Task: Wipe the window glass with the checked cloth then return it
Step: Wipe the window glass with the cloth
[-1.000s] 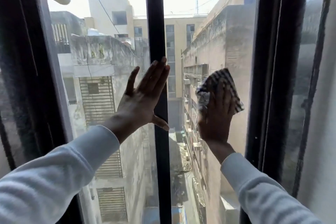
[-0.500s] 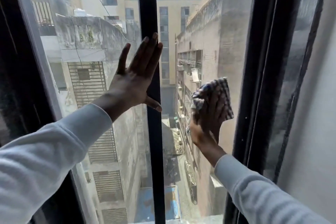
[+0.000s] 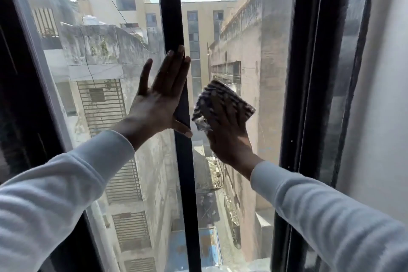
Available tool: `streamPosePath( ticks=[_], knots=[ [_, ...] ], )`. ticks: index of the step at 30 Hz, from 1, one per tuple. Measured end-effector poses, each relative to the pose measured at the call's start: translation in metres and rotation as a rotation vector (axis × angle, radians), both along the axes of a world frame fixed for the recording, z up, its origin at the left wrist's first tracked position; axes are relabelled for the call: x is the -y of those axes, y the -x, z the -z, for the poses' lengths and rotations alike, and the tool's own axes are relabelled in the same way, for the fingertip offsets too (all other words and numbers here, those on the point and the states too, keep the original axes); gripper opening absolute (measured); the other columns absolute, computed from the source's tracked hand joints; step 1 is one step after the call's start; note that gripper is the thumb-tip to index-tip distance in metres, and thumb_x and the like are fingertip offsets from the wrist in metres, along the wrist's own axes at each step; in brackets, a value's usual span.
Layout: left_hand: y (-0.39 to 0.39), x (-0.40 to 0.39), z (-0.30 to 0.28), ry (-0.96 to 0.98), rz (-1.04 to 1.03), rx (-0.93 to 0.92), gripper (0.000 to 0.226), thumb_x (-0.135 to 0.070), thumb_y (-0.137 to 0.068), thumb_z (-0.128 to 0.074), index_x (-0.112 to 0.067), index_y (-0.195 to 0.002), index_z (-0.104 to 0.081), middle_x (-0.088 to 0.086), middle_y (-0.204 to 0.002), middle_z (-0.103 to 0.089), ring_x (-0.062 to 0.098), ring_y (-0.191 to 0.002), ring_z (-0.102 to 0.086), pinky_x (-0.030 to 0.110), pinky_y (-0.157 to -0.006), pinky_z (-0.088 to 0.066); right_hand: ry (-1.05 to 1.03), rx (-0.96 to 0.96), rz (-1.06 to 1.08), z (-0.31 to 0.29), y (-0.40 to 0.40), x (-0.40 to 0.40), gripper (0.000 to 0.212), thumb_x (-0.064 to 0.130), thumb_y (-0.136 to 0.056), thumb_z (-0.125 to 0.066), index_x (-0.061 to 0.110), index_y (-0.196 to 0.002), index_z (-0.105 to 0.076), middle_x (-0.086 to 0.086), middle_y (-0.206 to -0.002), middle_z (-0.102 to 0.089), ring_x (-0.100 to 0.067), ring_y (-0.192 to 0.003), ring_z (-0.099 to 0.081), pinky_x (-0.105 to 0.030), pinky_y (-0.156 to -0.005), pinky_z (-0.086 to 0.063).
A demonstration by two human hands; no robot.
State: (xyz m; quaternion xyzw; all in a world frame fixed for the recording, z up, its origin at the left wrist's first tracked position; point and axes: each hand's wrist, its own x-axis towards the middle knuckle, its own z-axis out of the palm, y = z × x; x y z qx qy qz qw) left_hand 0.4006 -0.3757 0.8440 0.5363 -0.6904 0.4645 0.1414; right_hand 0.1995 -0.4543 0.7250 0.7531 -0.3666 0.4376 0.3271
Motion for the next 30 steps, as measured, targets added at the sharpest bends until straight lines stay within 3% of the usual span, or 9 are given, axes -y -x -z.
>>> streamPosePath(
  ticks=[2,5,8,11,14,17,20,25,30],
  knots=[
    [0.001,0.000,0.001,-0.004,0.007,-0.002,0.184,-0.104,-0.037,-0.061,-0.004,-0.173,0.011,0.016,-0.183,0.018,0.033,-0.173,0.009,0.064,-0.133,0.005,0.120,-0.107,0.026,-0.058,0.007,0.018,0.072,0.030,-0.101,-0.048,0.028,-0.170,-0.026,-0.008,-0.179,-0.026,-0.037,-0.165,-0.022,-0.063,-0.134,-0.014],
    [0.001,-0.002,0.001,-0.020,-0.008,-0.008,0.184,-0.105,-0.038,-0.061,-0.005,-0.173,0.014,0.016,-0.183,0.019,0.033,-0.173,0.010,0.065,-0.134,0.003,0.064,0.291,0.140,-0.102,0.027,0.030,0.066,0.035,-0.105,-0.044,0.019,-0.168,-0.032,-0.015,-0.177,-0.029,-0.041,-0.163,-0.027,-0.063,-0.132,-0.019],
    [0.006,-0.007,0.000,-0.039,-0.031,-0.032,0.183,-0.103,-0.041,-0.064,-0.005,-0.172,0.019,0.015,-0.181,0.026,0.033,-0.172,0.016,0.062,-0.135,0.007,-0.167,0.522,0.207,-0.015,0.033,0.015,0.055,0.033,-0.108,-0.046,0.014,-0.159,-0.045,-0.015,-0.170,-0.041,-0.038,-0.157,-0.040,-0.055,-0.130,-0.014],
    [0.013,-0.015,-0.003,-0.082,-0.049,-0.058,0.182,-0.099,-0.045,-0.070,-0.006,-0.170,0.026,0.013,-0.178,0.036,0.032,-0.169,0.025,0.058,-0.135,0.012,-0.558,0.211,0.008,0.091,0.026,-0.028,0.026,0.035,-0.106,-0.058,0.031,-0.125,-0.074,0.013,-0.138,-0.071,-0.009,-0.127,-0.067,-0.037,-0.120,-0.018],
    [0.014,-0.021,-0.006,-0.123,-0.061,-0.081,0.180,-0.091,-0.051,-0.078,-0.009,-0.169,0.030,0.009,-0.175,0.043,0.028,-0.168,0.029,0.054,-0.134,0.015,-0.514,0.283,-0.164,0.072,0.017,-0.034,0.043,0.054,-0.112,-0.039,0.044,-0.152,-0.053,0.021,-0.169,-0.040,-0.007,-0.161,-0.028,-0.034,-0.133,0.014],
    [0.018,-0.028,-0.007,-0.145,-0.081,-0.102,0.173,-0.082,-0.059,-0.083,-0.011,-0.169,0.031,0.005,-0.174,0.045,0.024,-0.168,0.031,0.052,-0.136,0.012,-0.799,0.542,-0.553,0.027,0.018,-0.056,0.049,0.060,-0.111,-0.032,0.042,-0.154,-0.049,0.004,-0.165,-0.051,-0.021,-0.157,-0.041,-0.053,-0.131,-0.030],
    [0.025,-0.039,-0.011,-0.164,-0.026,-0.177,0.150,-0.071,-0.078,-0.080,-0.020,-0.171,0.026,-0.001,-0.178,0.038,0.019,-0.170,0.023,0.048,-0.139,0.004,-1.072,0.823,-0.850,-0.003,0.035,-0.082,0.035,0.037,-0.115,-0.044,0.030,-0.142,-0.065,0.006,-0.142,-0.071,-0.020,-0.139,-0.061,-0.034,-0.116,-0.050],
    [0.048,-0.075,-0.004,-0.262,0.361,-0.855,0.073,-0.073,-0.103,-0.044,-0.022,-0.152,-0.057,0.002,-0.163,-0.054,0.025,-0.145,-0.057,0.046,-0.109,-0.053,-1.313,1.150,-1.129,-0.044,0.066,-0.130,0.058,0.046,-0.112,-0.040,0.009,-0.154,-0.054,-0.020,-0.139,-0.063,-0.038,-0.126,-0.060,-0.064,-0.118,-0.047],
    [0.068,-0.139,0.039,-1.072,0.390,-1.612,0.115,-0.104,-0.078,-0.020,-0.025,-0.153,-0.058,0.001,-0.142,-0.064,0.029,-0.136,-0.059,0.055,-0.104,-0.050,-1.480,1.211,-1.363,-0.050,0.075,-0.196,0.057,0.054,-0.109,-0.045,0.011,-0.139,-0.068,-0.014,-0.129,-0.074,-0.034,-0.112,-0.075,-0.051,-0.093,-0.063]
  ],
)
